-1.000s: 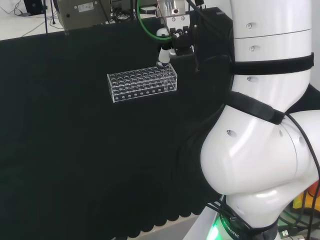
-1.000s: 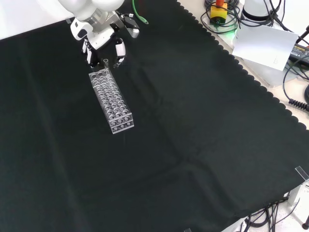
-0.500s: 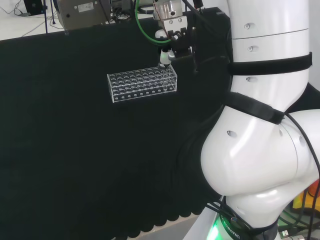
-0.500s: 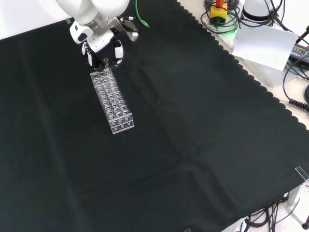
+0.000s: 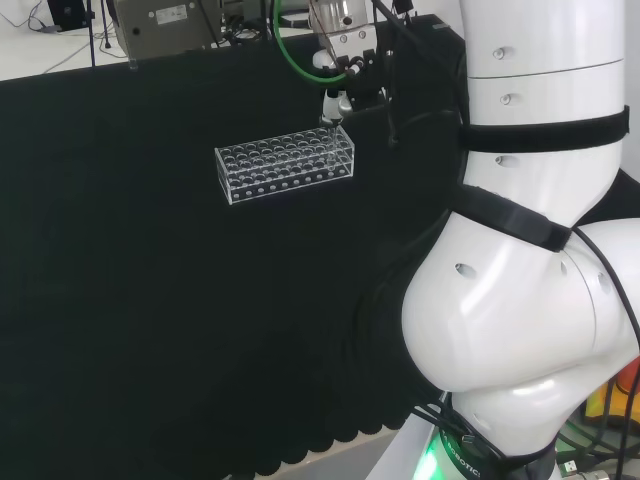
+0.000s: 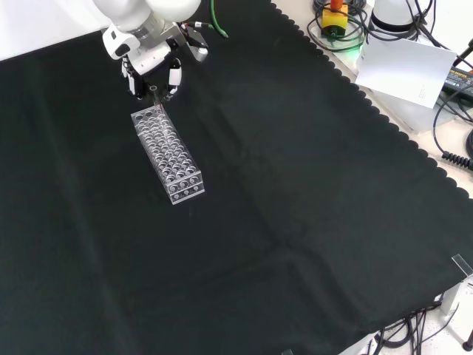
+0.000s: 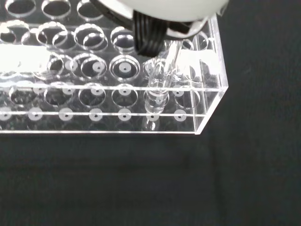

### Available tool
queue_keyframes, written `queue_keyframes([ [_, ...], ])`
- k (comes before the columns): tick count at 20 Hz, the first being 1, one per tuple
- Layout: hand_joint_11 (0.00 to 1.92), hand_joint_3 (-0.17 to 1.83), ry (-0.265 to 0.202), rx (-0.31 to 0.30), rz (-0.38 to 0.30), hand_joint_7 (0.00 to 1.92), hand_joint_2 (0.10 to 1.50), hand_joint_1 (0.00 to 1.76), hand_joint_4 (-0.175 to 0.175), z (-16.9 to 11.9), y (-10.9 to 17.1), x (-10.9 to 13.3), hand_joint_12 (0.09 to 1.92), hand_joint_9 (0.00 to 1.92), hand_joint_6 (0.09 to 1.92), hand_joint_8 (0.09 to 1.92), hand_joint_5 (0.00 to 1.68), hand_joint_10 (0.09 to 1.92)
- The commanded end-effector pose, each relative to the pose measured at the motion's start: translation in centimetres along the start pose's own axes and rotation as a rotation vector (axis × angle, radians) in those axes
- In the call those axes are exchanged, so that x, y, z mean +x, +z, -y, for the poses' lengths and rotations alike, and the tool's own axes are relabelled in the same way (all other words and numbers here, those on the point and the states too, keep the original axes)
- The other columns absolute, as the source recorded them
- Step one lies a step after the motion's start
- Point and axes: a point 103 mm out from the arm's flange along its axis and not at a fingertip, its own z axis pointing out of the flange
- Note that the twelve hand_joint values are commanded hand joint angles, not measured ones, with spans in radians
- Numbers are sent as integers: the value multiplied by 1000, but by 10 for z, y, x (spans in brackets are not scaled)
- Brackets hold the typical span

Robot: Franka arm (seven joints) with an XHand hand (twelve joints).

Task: Pick up the test tube.

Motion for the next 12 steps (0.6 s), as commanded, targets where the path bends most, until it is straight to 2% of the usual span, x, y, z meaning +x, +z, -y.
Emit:
queue_keyframes([
  [1, 1014, 490, 0, 10, -42, 1401, 710, 1424, -175, 2, -6, -1, 1023, 1405, 471, 708, 1282, 142],
  [6, 1143, 593, 1, 49, -78, 1438, 640, 1434, -175, 2, -16, -4, 869, 1493, 403, 671, 1318, 87],
  [12, 1182, 610, 8, 74, -123, 1507, 613, 1440, -175, -3, -42, -8, 803, 1508, 173, 522, 1426, 87],
])
